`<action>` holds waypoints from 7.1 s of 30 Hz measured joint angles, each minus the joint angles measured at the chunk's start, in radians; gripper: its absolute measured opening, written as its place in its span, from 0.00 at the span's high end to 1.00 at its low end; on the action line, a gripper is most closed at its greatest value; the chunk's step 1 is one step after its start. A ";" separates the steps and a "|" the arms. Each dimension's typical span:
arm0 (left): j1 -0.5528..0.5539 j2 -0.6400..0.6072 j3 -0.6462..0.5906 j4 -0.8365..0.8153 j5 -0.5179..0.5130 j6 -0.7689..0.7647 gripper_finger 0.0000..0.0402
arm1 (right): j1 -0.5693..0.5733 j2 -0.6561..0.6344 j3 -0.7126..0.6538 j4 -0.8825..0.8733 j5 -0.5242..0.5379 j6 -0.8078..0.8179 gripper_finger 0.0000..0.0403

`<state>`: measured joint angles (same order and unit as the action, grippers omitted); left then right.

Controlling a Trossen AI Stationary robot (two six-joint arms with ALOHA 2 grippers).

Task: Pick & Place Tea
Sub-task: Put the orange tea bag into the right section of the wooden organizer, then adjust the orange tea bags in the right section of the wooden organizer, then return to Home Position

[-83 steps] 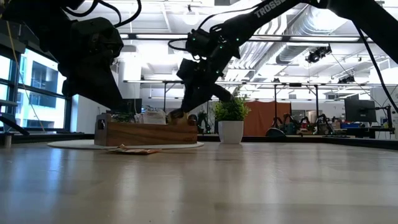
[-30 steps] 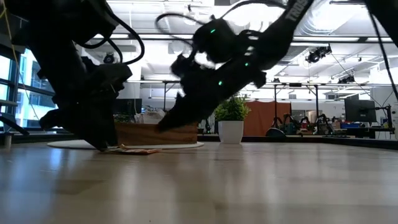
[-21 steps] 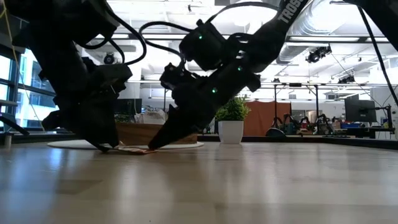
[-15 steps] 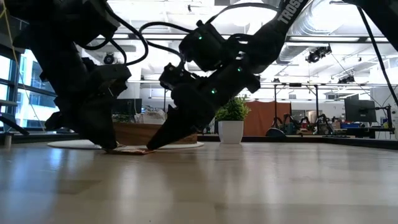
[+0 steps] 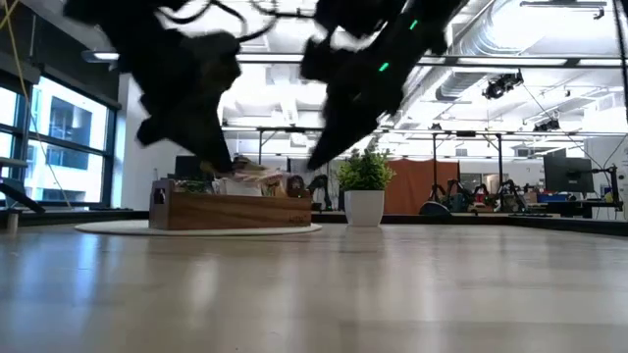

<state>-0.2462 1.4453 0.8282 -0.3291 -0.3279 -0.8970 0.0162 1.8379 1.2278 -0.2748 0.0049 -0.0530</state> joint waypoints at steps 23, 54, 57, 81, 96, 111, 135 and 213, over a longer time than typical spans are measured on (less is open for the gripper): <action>0.576 0.321 0.490 -0.395 -0.121 0.584 1.00 | 0.014 -0.905 -0.589 0.085 0.277 0.087 1.00; 0.525 0.407 0.580 -0.456 -0.274 0.526 1.00 | 0.008 -1.026 -0.649 0.156 0.187 0.072 1.00; 0.502 0.407 0.580 -0.464 -0.274 0.547 1.00 | 0.008 -1.026 -0.649 0.168 0.181 0.072 0.99; 0.455 0.437 0.580 -0.497 -0.360 0.685 0.99 | 0.008 -1.026 -0.649 0.171 0.182 0.072 0.99; 0.455 0.437 0.618 -0.479 -0.171 0.684 0.66 | 0.008 -1.026 -0.649 0.180 0.163 0.072 0.99; 0.512 0.437 0.781 -0.686 -0.108 0.658 0.63 | 0.009 -1.026 -0.649 0.160 0.134 0.076 1.00; 0.718 0.356 0.587 -0.458 0.136 0.708 0.64 | 0.011 -0.967 -0.649 0.068 0.138 0.178 0.99; 0.669 0.356 0.713 -0.460 0.211 0.846 0.66 | 0.011 -0.937 -0.649 0.123 0.148 0.157 0.97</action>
<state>0.4230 1.8011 1.5414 -0.7889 -0.1171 -0.0509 0.0269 0.9005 0.5793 -0.1522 0.1528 0.1043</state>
